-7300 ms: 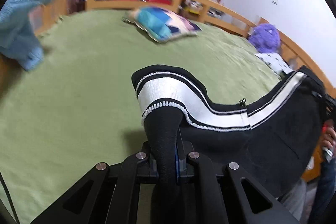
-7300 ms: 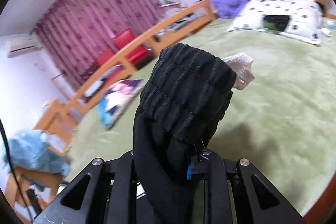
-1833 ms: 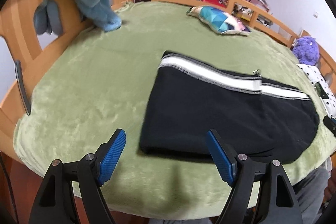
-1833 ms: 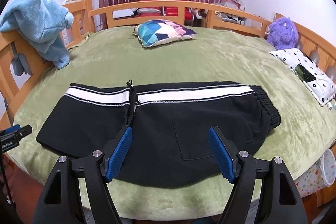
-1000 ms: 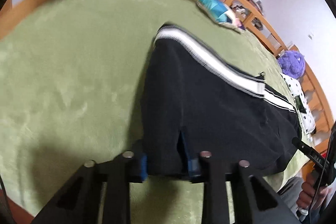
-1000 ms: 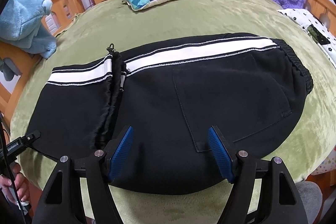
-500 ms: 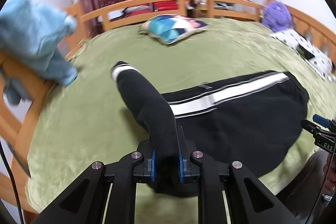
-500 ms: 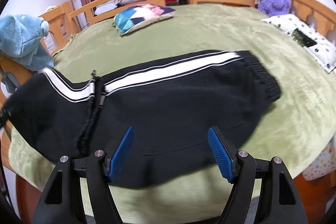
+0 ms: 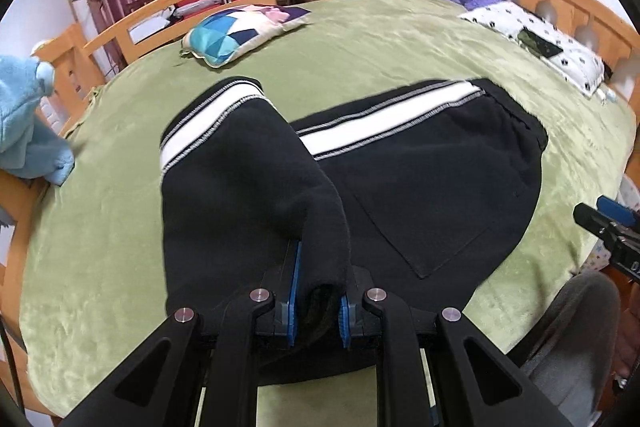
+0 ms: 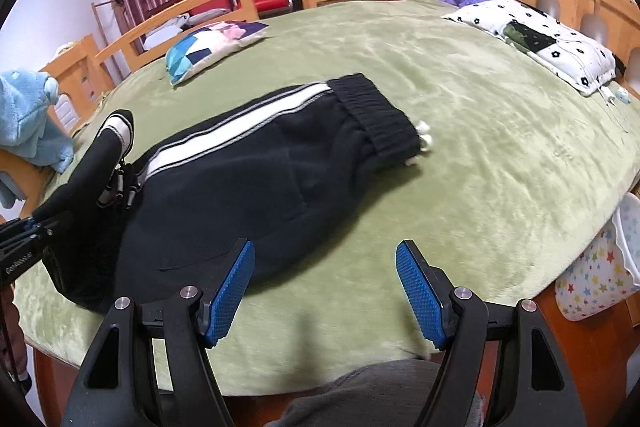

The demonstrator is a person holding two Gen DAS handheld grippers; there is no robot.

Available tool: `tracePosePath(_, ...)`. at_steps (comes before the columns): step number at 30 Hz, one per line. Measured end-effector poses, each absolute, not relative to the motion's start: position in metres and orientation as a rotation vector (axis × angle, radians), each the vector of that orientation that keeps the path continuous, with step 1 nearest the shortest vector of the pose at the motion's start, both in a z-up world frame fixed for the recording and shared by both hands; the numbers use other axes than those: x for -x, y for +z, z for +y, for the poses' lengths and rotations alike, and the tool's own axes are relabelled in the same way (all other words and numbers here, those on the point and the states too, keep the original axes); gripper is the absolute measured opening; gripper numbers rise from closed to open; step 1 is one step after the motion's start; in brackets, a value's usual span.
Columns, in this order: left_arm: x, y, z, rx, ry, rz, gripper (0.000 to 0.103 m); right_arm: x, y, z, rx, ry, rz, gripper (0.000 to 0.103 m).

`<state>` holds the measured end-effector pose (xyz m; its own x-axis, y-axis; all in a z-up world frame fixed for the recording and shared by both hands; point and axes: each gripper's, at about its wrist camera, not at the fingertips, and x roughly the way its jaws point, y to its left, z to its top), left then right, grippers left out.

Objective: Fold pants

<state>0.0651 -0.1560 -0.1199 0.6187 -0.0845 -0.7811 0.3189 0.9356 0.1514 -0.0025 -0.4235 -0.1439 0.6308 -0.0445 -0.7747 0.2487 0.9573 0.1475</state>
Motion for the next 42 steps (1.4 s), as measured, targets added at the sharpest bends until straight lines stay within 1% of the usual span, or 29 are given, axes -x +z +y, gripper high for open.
tracePosePath(4,-0.066,-0.131,-0.166,-0.292,-0.258,0.906,0.014,0.001,-0.151,-0.428,-0.264,-0.161,0.894,0.073)
tracePosePath(6,-0.065,-0.133,-0.165,-0.300,-0.258,0.925,0.017,-0.002,-0.154,-0.426,-0.270,-0.152,0.905,0.073)
tracePosePath(7,-0.065,-0.133,-0.164,-0.297,-0.260,0.926,0.024,-0.002,-0.155,-0.423,-0.271,-0.147,0.908,0.073)
tracePosePath(8,-0.064,-0.129,-0.160,-0.287,-0.257,0.922,0.030,-0.003,-0.155,-0.418,-0.271,-0.141,0.911,0.073)
tracePosePath(9,-0.063,-0.124,-0.156,-0.273,-0.254,0.914,0.032,-0.006,-0.155,-0.415,-0.272,-0.135,0.916,0.073)
tracePosePath(11,-0.060,-0.115,-0.147,-0.254,-0.252,0.895,0.041,-0.009,-0.154,-0.407,-0.276,-0.117,0.920,0.073)
tracePosePath(16,-0.059,-0.096,-0.113,-0.200,-0.243,0.871,0.052,-0.024,-0.145,-0.375,-0.266,-0.060,0.913,0.073)
tracePosePath(20,-0.057,-0.084,-0.083,-0.231,-0.224,0.847,0.053,-0.038,-0.135,-0.345,-0.244,0.005,0.921,0.073)
tracePosePath(21,-0.056,-0.080,-0.076,-0.259,-0.214,0.832,0.054,-0.042,-0.133,-0.338,-0.238,0.019,0.925,0.073)
tracePosePath(22,-0.055,-0.078,-0.073,-0.276,-0.204,0.822,0.059,-0.046,-0.130,-0.330,-0.227,0.035,0.929,0.073)
tracePosePath(23,-0.055,-0.076,-0.066,-0.297,-0.189,0.806,0.061,-0.048,-0.128,-0.325,-0.220,0.045,0.928,0.073)
tracePosePath(26,-0.054,-0.073,-0.045,-0.304,-0.140,0.782,0.062,-0.056,-0.120,-0.302,-0.184,0.082,0.904,0.073)
tracePosePath(31,-0.056,-0.068,-0.006,-0.208,-0.084,0.796,0.062,-0.064,-0.111,-0.275,-0.211,0.143,0.879,0.073)
tracePosePath(33,-0.056,-0.066,0.007,-0.182,-0.062,0.795,0.065,-0.066,-0.109,-0.266,-0.235,0.181,0.881,0.073)
tracePosePath(35,-0.058,-0.066,0.018,-0.179,-0.042,0.796,0.074,-0.068,-0.105,-0.257,-0.243,0.211,0.877,0.073)
tracePosePath(42,-0.061,-0.091,0.049,-0.173,-0.017,0.838,0.074,-0.077,-0.096,-0.226,-0.211,0.259,0.875,0.073)
